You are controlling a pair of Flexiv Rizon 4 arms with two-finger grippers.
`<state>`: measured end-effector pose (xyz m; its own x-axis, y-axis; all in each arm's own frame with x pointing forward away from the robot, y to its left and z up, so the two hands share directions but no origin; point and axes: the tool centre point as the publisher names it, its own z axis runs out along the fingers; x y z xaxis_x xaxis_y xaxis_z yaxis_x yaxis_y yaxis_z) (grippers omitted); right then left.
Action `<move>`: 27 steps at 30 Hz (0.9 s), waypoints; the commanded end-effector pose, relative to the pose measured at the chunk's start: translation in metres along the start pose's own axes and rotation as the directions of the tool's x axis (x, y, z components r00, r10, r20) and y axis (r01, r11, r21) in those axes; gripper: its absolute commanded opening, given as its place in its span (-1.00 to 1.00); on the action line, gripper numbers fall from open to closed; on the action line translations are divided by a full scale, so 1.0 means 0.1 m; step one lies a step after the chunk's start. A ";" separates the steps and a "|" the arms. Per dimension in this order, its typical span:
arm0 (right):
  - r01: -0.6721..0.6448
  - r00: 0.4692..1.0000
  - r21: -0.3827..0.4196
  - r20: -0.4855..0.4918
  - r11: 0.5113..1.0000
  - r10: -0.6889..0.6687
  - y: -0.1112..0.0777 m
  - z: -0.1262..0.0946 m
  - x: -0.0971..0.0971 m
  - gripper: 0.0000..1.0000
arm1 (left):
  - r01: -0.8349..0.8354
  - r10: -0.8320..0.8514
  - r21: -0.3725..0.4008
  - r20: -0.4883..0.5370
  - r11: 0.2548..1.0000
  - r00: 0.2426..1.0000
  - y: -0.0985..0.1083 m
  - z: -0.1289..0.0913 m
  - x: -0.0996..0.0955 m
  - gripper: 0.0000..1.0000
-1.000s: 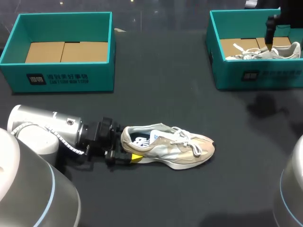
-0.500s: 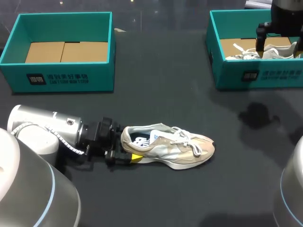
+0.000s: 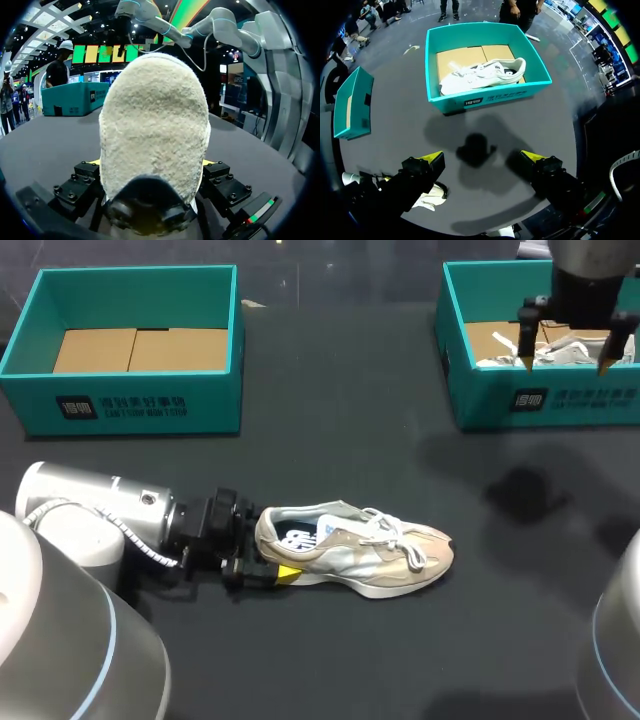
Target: Take the shoe out of the shoebox, open the shoe tongue, remove and reinsert the insole, then place the shoe into the shoebox
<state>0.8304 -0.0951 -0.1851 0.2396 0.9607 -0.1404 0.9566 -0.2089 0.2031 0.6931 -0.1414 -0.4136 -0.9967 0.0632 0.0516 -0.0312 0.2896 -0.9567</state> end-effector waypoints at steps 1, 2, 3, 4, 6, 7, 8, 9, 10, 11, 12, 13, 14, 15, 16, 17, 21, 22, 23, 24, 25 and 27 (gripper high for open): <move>0.001 1.000 -0.028 0.028 1.000 -0.001 -0.20 -0.03 0.22 1.00 | -0.001 0.001 0.000 0.002 1.000 1.000 0.01 -0.01 0.01 -1.00; 0.001 1.000 -0.030 0.027 1.000 0.000 -0.24 -0.04 0.27 1.00 | -0.001 0.001 0.000 0.002 1.000 1.000 0.01 -0.01 0.01 -1.00; 0.001 1.000 -0.031 0.026 1.000 0.000 -0.29 -0.04 0.31 1.00 | -0.001 0.001 0.000 0.002 1.000 1.000 0.01 -0.01 0.01 -1.00; -0.001 1.000 -0.030 0.026 1.000 0.001 -0.33 -0.04 0.36 1.00 | -0.001 0.001 0.000 0.002 1.000 1.000 0.01 -0.01 0.01 -1.00; -0.003 1.000 -0.028 0.029 1.000 0.004 -0.42 -0.04 0.45 1.00 | -0.001 0.001 0.000 0.002 1.000 1.000 0.01 -0.01 0.01 -1.00; -0.006 1.000 -0.024 0.023 1.000 0.007 -0.47 -0.04 0.49 1.00 | -0.001 0.001 0.000 0.002 1.000 1.000 0.01 -0.01 0.01 -1.00; -0.007 0.999 -0.019 0.031 1.000 0.008 -0.52 -0.04 0.54 1.00 | -0.001 0.001 0.000 0.002 1.000 1.000 0.01 -0.01 0.01 -1.00; -0.008 0.999 -0.019 0.031 1.000 0.008 -0.57 -0.04 0.59 1.00 | -0.001 0.001 0.000 0.002 1.000 1.000 0.01 -0.01 0.01 -1.00; 0.000 0.999 -0.022 0.039 1.000 0.001 -0.61 -0.05 0.65 1.00 | -0.001 0.001 0.000 0.002 1.000 1.000 0.01 -0.01 0.01 -1.00; 0.008 0.999 -0.027 0.047 1.000 -0.007 -0.66 -0.06 0.70 1.00 | -0.001 0.001 0.000 0.002 1.000 1.000 0.01 -0.01 0.01 -1.00; 0.018 0.999 -0.029 0.038 0.999 -0.017 -0.69 -0.07 0.75 1.00 | -0.001 0.001 0.000 0.002 1.000 1.000 0.01 -0.01 0.01 -1.00; 0.034 0.999 -0.022 0.027 0.999 -0.034 -0.73 -0.08 0.80 1.00 | -0.001 0.001 0.000 0.002 1.000 1.000 0.01 -0.01 0.01 -1.00; 0.047 0.999 -0.020 0.018 0.999 -0.046 -0.78 -0.08 0.86 1.00 | -0.001 0.001 0.000 0.002 1.000 1.000 0.01 -0.01 0.01 -1.00; 0.062 0.998 -0.014 0.013 0.998 -0.061 -0.82 -0.09 0.90 1.00 | -0.001 0.001 0.000 0.002 1.000 1.000 0.01 -0.01 0.01 -1.00; 0.081 0.997 -0.009 0.020 0.997 -0.081 -0.85 -0.10 0.94 1.00 | -0.001 0.001 0.000 0.002 1.000 1.000 0.01 -0.01 0.01 -1.00; 0.081 0.997 -0.009 0.020 0.997 -0.081 -0.85 -0.10 0.94 1.00 | -0.001 0.001 0.000 0.002 1.000 1.000 0.01 -0.01 0.01 -1.00; 0.081 0.997 -0.009 0.020 0.997 -0.081 -0.85 -0.10 0.94 1.00 | -0.001 0.001 0.000 0.002 1.000 1.000 0.01 -0.01 0.01 -1.00; 0.081 0.997 -0.009 0.020 0.997 -0.081 -0.85 -0.10 0.94 1.00 | -0.001 0.001 0.000 0.002 1.000 1.000 0.01 -0.01 0.01 -1.00; 0.081 0.997 -0.009 0.020 0.997 -0.081 -0.85 -0.10 0.94 1.00 | -0.001 0.001 0.000 0.002 1.000 1.000 0.01 -0.01 0.01 -1.00; 0.081 0.997 -0.009 0.020 0.997 -0.081 -0.85 -0.10 0.94 1.00 | -0.001 0.001 0.000 0.002 1.000 1.000 0.01 -0.01 0.01 -1.00; 0.081 0.997 -0.009 0.020 0.997 -0.081 -0.85 -0.10 0.94 1.00 | -0.001 0.001 0.000 0.002 1.000 1.000 0.01 -0.01 0.01 -1.00; 0.081 0.997 -0.009 0.020 0.997 -0.081 -0.85 -0.10 0.94 1.00 | -0.001 0.001 0.000 0.002 1.000 1.000 0.01 -0.01 0.01 -1.00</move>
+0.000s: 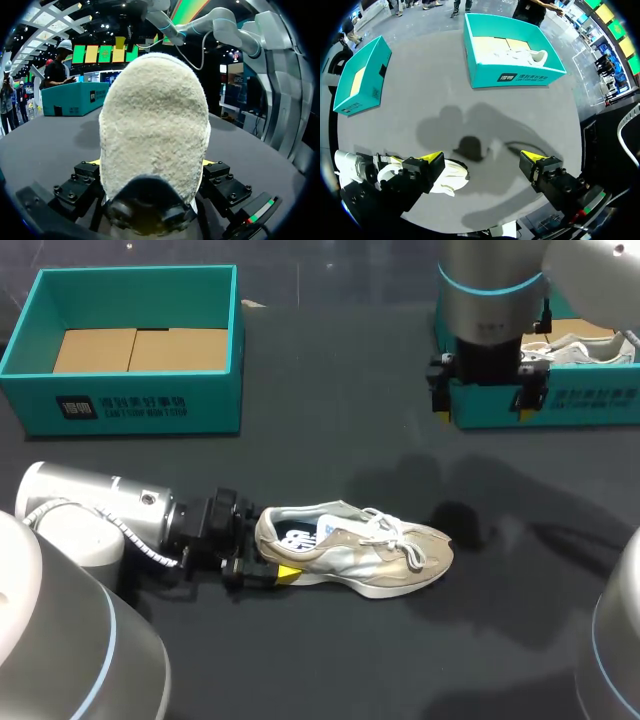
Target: Take the shoe out of the shoebox, open the shoe tongue, remove and reinsert the insole, then place the shoe into the shoebox
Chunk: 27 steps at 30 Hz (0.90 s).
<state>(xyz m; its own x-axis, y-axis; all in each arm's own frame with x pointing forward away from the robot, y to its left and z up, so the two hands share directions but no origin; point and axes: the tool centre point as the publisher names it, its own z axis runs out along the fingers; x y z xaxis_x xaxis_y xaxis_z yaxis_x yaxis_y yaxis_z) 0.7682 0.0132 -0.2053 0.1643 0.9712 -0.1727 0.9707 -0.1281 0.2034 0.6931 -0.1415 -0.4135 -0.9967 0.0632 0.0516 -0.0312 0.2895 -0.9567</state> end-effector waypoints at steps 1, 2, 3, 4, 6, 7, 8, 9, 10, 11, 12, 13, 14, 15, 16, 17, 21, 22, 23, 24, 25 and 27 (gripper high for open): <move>0.000 1.000 0.004 0.003 1.000 0.000 0.01 0.01 0.02 1.00 | -0.001 0.001 0.000 0.002 1.000 1.000 0.01 -0.01 0.01 -1.00; 0.000 1.000 0.004 0.003 1.000 0.000 0.01 0.01 0.02 1.00 | -0.001 0.001 0.000 0.002 1.000 1.000 0.01 -0.01 0.01 -1.00; 0.000 1.000 0.004 0.003 1.000 0.000 0.01 0.01 0.02 1.00 | -0.001 0.001 0.000 0.002 1.000 1.000 0.01 -0.01 0.01 -1.00; -0.016 1.000 -0.007 0.000 1.000 0.016 -0.02 0.01 0.06 1.00 | -0.001 0.001 0.000 0.002 1.000 1.000 0.01 -0.01 0.01 -1.00; -0.055 0.998 -0.009 0.036 0.998 0.056 -0.10 0.01 0.19 1.00 | -0.001 0.001 0.000 0.002 1.000 1.000 0.01 -0.01 0.01 -1.00; -0.065 0.998 -0.008 0.025 0.998 0.065 -0.15 0.01 0.25 1.00 | -0.001 0.001 0.000 0.002 1.000 1.000 0.01 -0.01 0.01 -1.00; -0.067 0.998 -0.010 0.008 0.998 0.068 -0.21 -0.01 0.32 1.00 | -0.001 0.001 0.000 0.002 1.000 1.000 0.01 -0.01 0.01 -1.00; -0.062 0.998 -0.014 0.019 0.998 0.063 -0.27 -0.02 0.41 1.00 | -0.001 0.001 0.000 0.002 1.000 1.000 0.01 -0.01 0.01 -1.00; -0.068 0.997 -0.019 0.038 0.997 0.069 -0.32 -0.04 0.49 1.00 | -0.001 0.001 0.000 0.002 1.000 1.000 0.01 -0.01 0.01 -1.00; -0.050 0.998 -0.020 0.042 0.999 0.051 -0.38 -0.06 0.57 1.00 | -0.001 0.001 0.000 0.002 1.000 1.000 0.01 -0.01 0.01 -1.00; -0.040 0.998 -0.033 0.048 0.999 0.042 -0.44 -0.09 0.65 1.00 | -0.001 0.001 0.000 0.002 1.000 1.000 0.01 -0.01 0.01 -1.00; -0.033 0.998 -0.033 0.051 0.999 0.035 -0.49 -0.11 0.73 1.00 | -0.001 0.001 0.000 0.002 1.000 1.000 0.01 -0.01 0.01 -1.00; -0.020 0.998 -0.034 0.056 0.999 0.022 -0.54 -0.14 0.81 1.00 | -0.001 0.001 0.000 0.002 1.000 1.000 0.01 -0.01 0.01 -1.00; -0.006 0.999 -0.044 0.053 0.999 0.009 -0.58 -0.17 0.89 1.00 | -0.001 0.001 0.000 0.002 1.000 1.000 0.01 -0.01 0.01 -1.00; 0.004 0.999 -0.048 0.054 0.999 -0.001 -0.63 -0.20 0.99 1.00 | -0.001 0.001 0.000 0.002 1.000 1.000 0.01 -0.01 0.01 -1.00; 0.009 0.998 -0.047 0.058 0.999 -0.006 -0.66 -0.21 1.03 1.00 | -0.001 0.001 0.000 0.002 1.000 1.000 0.01 -0.01 0.01 -1.00; 0.029 0.999 -0.026 0.041 0.999 -0.028 -0.85 -0.27 1.32 1.00 | -0.001 0.001 0.000 0.002 1.000 1.000 0.01 -0.01 0.01 -1.00; 0.029 0.999 -0.026 0.041 0.999 -0.028 -0.85 -0.27 1.32 1.00 | -0.001 0.001 0.000 0.002 1.000 1.000 0.01 -0.01 0.01 -1.00; 0.029 0.999 -0.026 0.041 0.999 -0.028 -0.85 -0.27 1.32 1.00 | -0.001 0.001 0.000 0.002 1.000 1.000 0.01 -0.01 0.01 -1.00; 0.029 0.999 -0.026 0.041 0.999 -0.028 -0.85 -0.27 1.32 1.00 | -0.001 0.001 0.000 0.002 1.000 1.000 0.01 -0.01 0.01 -1.00; 0.029 0.999 -0.026 0.041 0.999 -0.028 -0.85 -0.27 1.32 1.00 | -0.001 0.001 0.000 0.002 1.000 1.000 0.01 -0.01 0.01 -1.00; 0.029 0.999 -0.026 0.041 0.999 -0.028 -0.85 -0.27 1.32 1.00 | -0.001 0.001 0.000 0.002 1.000 1.000 0.01 -0.01 0.01 -1.00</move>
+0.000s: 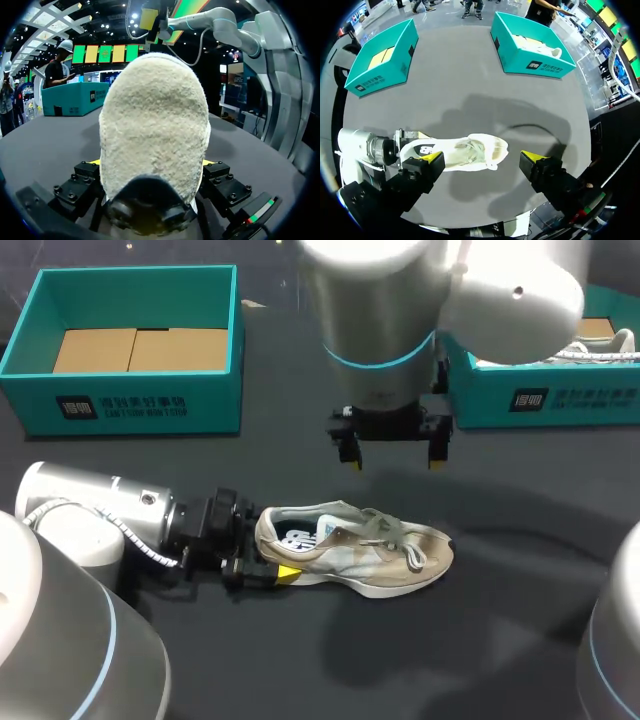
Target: Take the shoe out of the shoebox, open the shoe tongue, remove and reinsert the insole, then place the shoe into the shoebox
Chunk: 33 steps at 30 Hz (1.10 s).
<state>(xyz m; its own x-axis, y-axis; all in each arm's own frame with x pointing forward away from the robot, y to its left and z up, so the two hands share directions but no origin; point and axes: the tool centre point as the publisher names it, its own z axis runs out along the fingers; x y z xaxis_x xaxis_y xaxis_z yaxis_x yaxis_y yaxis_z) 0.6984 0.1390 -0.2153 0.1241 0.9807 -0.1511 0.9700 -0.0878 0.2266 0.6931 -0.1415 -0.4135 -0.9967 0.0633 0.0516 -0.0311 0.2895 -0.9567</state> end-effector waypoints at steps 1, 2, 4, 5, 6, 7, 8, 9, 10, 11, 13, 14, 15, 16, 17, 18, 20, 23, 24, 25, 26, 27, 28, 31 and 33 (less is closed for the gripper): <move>-0.006 0.997 0.005 0.071 1.000 0.005 0.01 0.01 0.20 1.00 | -0.001 0.001 0.000 0.002 1.000 1.000 0.01 -0.01 0.01 -1.00; -0.006 0.997 0.005 0.071 1.000 0.005 0.01 0.01 0.20 1.00 | -0.001 0.001 0.000 0.002 1.000 1.000 0.01 -0.01 0.01 -1.00; -0.006 0.997 0.005 0.071 1.000 0.005 0.01 0.01 0.20 1.00 | -0.001 0.001 0.000 0.002 1.000 1.000 0.01 -0.01 0.01 -1.00; -0.006 0.997 0.005 0.071 1.000 0.005 0.01 0.01 0.20 1.00 | -0.001 0.001 0.000 0.002 1.000 1.000 0.01 -0.01 0.01 -1.00; -0.006 0.997 0.005 0.071 1.000 0.005 0.01 0.01 0.20 1.00 | -0.001 0.001 0.000 0.002 1.000 1.000 0.01 -0.01 0.01 -1.00; -0.006 0.997 0.005 0.071 1.000 0.005 0.01 0.01 0.20 1.00 | -0.001 0.001 0.000 0.002 1.000 1.000 0.01 -0.01 0.01 -1.00; -0.009 0.997 0.005 0.079 1.000 0.009 -0.01 0.05 0.26 1.00 | -0.001 0.001 0.000 0.002 1.000 1.000 0.01 -0.01 0.01 -1.00; -0.010 0.995 0.008 0.100 1.000 0.009 -0.04 0.09 0.33 1.00 | -0.001 0.001 0.000 0.002 1.000 1.000 0.01 -0.01 0.01 -1.00; -0.014 0.994 0.006 0.108 1.000 0.013 -0.07 0.11 0.37 1.00 | -0.001 0.001 0.000 0.002 1.000 1.000 0.01 -0.01 0.01 -1.00; -0.010 0.992 0.007 0.124 1.000 0.009 -0.11 0.15 0.45 1.00 | -0.001 0.001 0.000 0.002 1.000 1.000 0.01 -0.01 0.01 -1.00; -0.018 0.986 0.004 0.166 1.000 0.017 -0.17 0.20 0.54 1.00 | -0.001 0.001 0.000 0.002 1.000 1.000 0.01 -0.01 0.01 -1.00; -0.019 0.985 0.008 0.170 1.000 0.017 -0.19 0.22 0.57 1.00 | -0.001 0.001 0.000 0.002 1.000 1.000 0.01 -0.01 0.01 -1.00; -0.017 0.984 0.008 0.176 1.000 0.015 -0.21 0.23 0.60 1.00 | -0.001 0.001 0.000 0.002 1.000 1.000 0.01 -0.01 0.01 -1.00; -0.024 0.982 0.011 0.186 1.000 0.022 -0.23 0.26 0.62 1.00 | -0.001 0.001 0.000 0.002 1.000 1.000 0.01 -0.01 0.01 -1.00; -0.033 0.980 0.019 0.196 0.999 0.029 -0.24 0.29 0.65 1.00 | -0.001 0.001 0.000 0.002 1.000 1.000 0.01 -0.01 0.01 -1.00; -0.033 0.980 0.024 0.199 0.999 0.028 -0.25 0.32 0.66 1.00 | -0.001 0.001 0.000 0.002 1.000 1.000 0.01 -0.01 0.01 -1.00; -0.035 0.980 0.040 0.199 0.999 0.026 -0.26 0.34 0.66 1.00 | -0.001 0.001 0.000 0.002 1.000 1.000 0.01 -0.01 0.01 -1.00; -0.035 0.980 0.040 0.199 0.999 0.026 -0.26 0.34 0.66 1.00 | -0.001 0.001 0.000 0.002 1.000 1.000 0.01 -0.01 0.01 -1.00; -0.035 0.980 0.040 0.199 0.999 0.026 -0.26 0.34 0.66 1.00 | -0.001 0.001 0.000 0.002 1.000 1.000 0.01 -0.01 0.01 -1.00; -0.035 0.980 0.040 0.199 0.999 0.026 -0.26 0.34 0.66 1.00 | -0.001 0.001 0.000 0.002 1.000 1.000 0.01 -0.01 0.01 -1.00; -0.035 0.980 0.040 0.199 0.999 0.026 -0.26 0.34 0.66 1.00 | -0.001 0.001 0.000 0.002 1.000 1.000 0.01 -0.01 0.01 -1.00; -0.035 0.980 0.040 0.199 0.999 0.026 -0.26 0.34 0.66 1.00 | -0.001 0.001 0.000 0.002 1.000 1.000 0.01 -0.01 0.01 -1.00; -0.035 0.980 0.040 0.199 0.999 0.026 -0.26 0.34 0.66 1.00 | -0.001 0.001 0.000 0.002 1.000 1.000 0.01 -0.01 0.01 -1.00; -0.042 0.974 0.042 0.226 0.998 0.031 -0.28 0.38 0.70 1.00 | -0.001 0.001 0.000 0.002 1.000 1.000 0.01 -0.01 0.01 -1.00; -0.053 0.964 0.043 0.262 0.998 0.040 -0.32 0.44 0.79 1.00 | -0.001 0.001 0.000 0.002 1.000 1.000 0.01 -0.01 0.01 -1.00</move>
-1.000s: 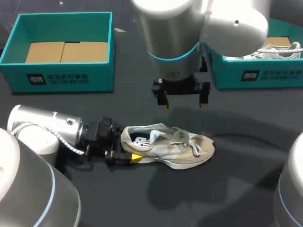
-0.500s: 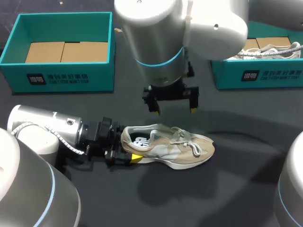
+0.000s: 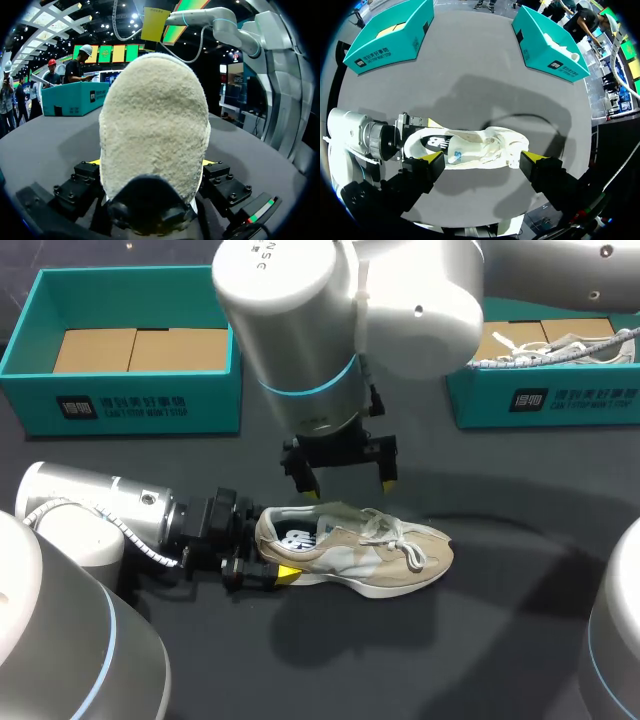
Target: Take the shoe out of the shoebox, open the shoe tongue, remove and reinsert the insole, then place the shoe into the shoebox
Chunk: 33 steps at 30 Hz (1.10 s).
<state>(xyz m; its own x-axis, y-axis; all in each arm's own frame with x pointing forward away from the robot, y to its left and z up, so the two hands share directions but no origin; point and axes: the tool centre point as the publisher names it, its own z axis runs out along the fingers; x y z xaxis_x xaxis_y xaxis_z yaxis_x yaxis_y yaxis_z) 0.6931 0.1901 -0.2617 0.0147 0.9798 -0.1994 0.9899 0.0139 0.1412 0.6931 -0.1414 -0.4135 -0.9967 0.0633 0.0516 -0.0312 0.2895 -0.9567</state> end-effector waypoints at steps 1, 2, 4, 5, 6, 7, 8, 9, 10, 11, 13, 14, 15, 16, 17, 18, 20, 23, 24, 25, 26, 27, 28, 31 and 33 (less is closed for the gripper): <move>-0.177 0.953 -0.023 0.244 0.984 0.177 -0.10 0.11 0.26 1.00 | -0.001 0.001 0.000 0.002 1.000 1.000 0.01 -0.01 0.01 -1.00; -0.187 0.947 -0.033 0.260 0.982 0.189 -0.12 0.13 0.28 1.00 | -0.001 0.001 0.000 0.002 1.000 1.000 0.01 -0.01 0.01 -1.00; -0.213 0.935 -0.044 0.281 0.976 0.217 -0.15 0.15 0.31 1.00 | -0.001 0.001 0.000 0.002 1.000 1.000 0.01 -0.01 0.01 -1.00; -0.224 0.931 -0.052 0.286 0.973 0.229 -0.16 0.15 0.32 1.00 | -0.001 0.001 0.000 0.002 1.000 1.000 0.01 -0.01 0.01 -1.00; -0.228 0.928 -0.057 0.291 0.972 0.234 -0.17 0.16 0.33 1.00 | -0.001 0.001 0.000 0.002 1.000 1.000 0.01 -0.01 0.01 -1.00; -0.232 0.924 -0.060 0.298 0.971 0.239 -0.18 0.16 0.34 1.00 | -0.001 0.001 0.000 0.002 1.000 1.000 0.01 -0.01 0.01 -1.00; -0.238 0.919 -0.065 0.308 0.969 0.247 -0.19 0.17 0.35 1.00 | -0.001 0.001 0.000 0.002 1.000 1.000 0.01 -0.01 0.01 -1.00; -0.239 0.916 -0.069 0.316 0.969 0.248 -0.19 0.17 0.36 1.00 | -0.001 0.001 0.000 0.002 1.000 1.000 0.01 -0.01 0.01 -1.00; -0.237 0.916 -0.068 0.317 0.969 0.247 -0.20 0.18 0.37 1.00 | -0.001 0.001 0.000 0.002 1.000 1.000 0.01 -0.01 0.01 -1.00; -0.241 0.912 -0.071 0.323 0.968 0.251 -0.20 0.19 0.38 1.00 | -0.001 0.001 0.000 0.002 1.000 1.000 0.01 -0.01 0.01 -1.00; -0.247 0.907 -0.069 0.334 0.966 0.256 -0.21 0.23 0.39 1.00 | -0.001 0.001 0.000 0.002 1.000 1.000 0.01 -0.01 0.01 -1.00; -0.258 0.901 -0.069 0.343 0.964 0.266 -0.22 0.25 0.39 1.00 | -0.001 0.001 0.000 0.002 1.000 1.000 0.01 -0.01 0.01 -1.00; -0.263 0.896 -0.069 0.352 0.962 0.270 -0.22 0.28 0.40 1.00 | -0.001 0.001 0.000 0.002 1.000 1.000 0.01 -0.01 0.01 -1.00; -0.272 0.891 -0.069 0.359 0.960 0.278 -0.23 0.30 0.40 1.00 | -0.001 0.001 0.000 0.002 1.000 1.000 0.01 -0.01 0.01 -1.00; -0.275 0.890 -0.070 0.359 0.959 0.282 -0.23 0.32 0.39 1.00 | -0.001 0.001 0.000 0.002 1.000 1.000 0.01 -0.01 0.01 -1.00; -0.277 0.889 -0.069 0.359 0.958 0.283 -0.22 0.33 0.38 1.00 | -0.001 0.001 0.000 0.002 1.000 1.000 0.01 -0.01 0.01 -1.00; -0.294 0.884 -0.069 0.359 0.953 0.299 -0.22 0.36 0.36 1.00 | -0.001 0.001 0.000 0.002 1.000 1.000 0.01 -0.01 0.01 -1.00; -0.304 0.879 -0.075 0.363 0.950 0.310 -0.22 0.41 0.34 1.00 | -0.001 0.001 0.000 0.002 1.000 1.000 0.01 -0.01 0.01 -1.00; -0.305 0.878 -0.076 0.364 0.949 0.311 -0.22 0.42 0.34 1.00 | -0.001 0.001 0.000 0.002 1.000 1.000 0.01 -0.01 0.01 -1.00; -0.306 0.878 -0.077 0.363 0.949 0.312 -0.22 0.43 0.34 1.00 | -0.001 0.001 0.000 0.002 1.000 1.000 0.01 -0.01 0.01 -1.00; -0.312 0.875 -0.081 0.365 0.947 0.319 -0.22 0.44 0.33 1.00 | -0.001 0.001 0.000 0.002 1.000 1.000 0.01 -0.01 0.01 -1.00; -0.315 0.872 -0.083 0.369 0.945 0.323 -0.22 0.46 0.33 1.00 | -0.001 0.001 0.000 0.002 1.000 1.000 0.01 -0.01 0.01 -1.00; -0.316 0.872 -0.084 0.368 0.945 0.324 -0.22 0.47 0.32 1.00 | -0.001 0.001 0.000 0.002 1.000 1.000 0.01 -0.01 0.01 -1.00; -0.322 0.870 -0.087 0.364 0.943 0.331 -0.22 0.51 0.31 1.00 | -0.001 0.001 0.000 0.002 1.000 1.000 0.01 -0.01 0.01 -1.00; -0.324 0.871 -0.088 0.362 0.942 0.333 -0.21 0.53 0.30 1.00 | -0.001 0.001 0.000 0.002 1.000 1.000 0.01 -0.01 0.01 -1.00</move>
<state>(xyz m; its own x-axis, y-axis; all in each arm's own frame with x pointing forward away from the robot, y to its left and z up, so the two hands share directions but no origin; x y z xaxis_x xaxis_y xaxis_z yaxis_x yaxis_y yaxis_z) 0.6849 0.2028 -0.3167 -0.0906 0.9096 -0.4055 0.9898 0.1271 0.0639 0.6931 -0.1415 -0.4135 -0.9967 0.0633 0.0516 -0.0312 0.2894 -0.9567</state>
